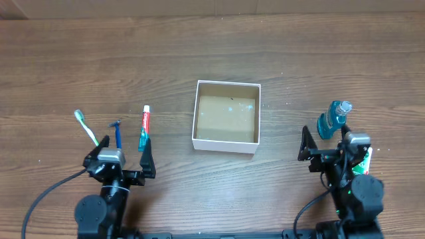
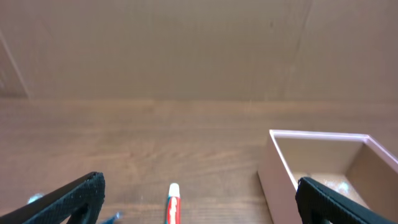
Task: Pack container
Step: 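Grasp the teal Listerine bottle with the right gripper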
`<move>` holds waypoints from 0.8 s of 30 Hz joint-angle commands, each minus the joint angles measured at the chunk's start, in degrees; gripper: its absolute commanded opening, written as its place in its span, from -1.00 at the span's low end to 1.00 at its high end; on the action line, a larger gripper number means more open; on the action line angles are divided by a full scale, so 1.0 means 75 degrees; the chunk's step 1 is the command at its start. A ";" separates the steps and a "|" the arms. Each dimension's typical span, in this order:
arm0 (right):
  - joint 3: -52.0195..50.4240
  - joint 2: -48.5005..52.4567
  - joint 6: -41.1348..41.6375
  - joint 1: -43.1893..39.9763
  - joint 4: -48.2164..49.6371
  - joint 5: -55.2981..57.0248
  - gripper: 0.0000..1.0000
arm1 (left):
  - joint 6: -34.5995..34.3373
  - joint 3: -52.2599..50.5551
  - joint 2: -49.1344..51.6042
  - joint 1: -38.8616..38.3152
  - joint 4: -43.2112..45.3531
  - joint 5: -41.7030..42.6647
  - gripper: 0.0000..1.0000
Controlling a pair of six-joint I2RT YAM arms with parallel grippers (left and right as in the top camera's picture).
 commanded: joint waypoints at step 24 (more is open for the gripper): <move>0.7676 0.8215 -0.0411 -0.2419 -0.6280 -0.0673 1.00 | -0.0134 0.5342 0.5018 -0.0026 -0.4523 0.0000 1.00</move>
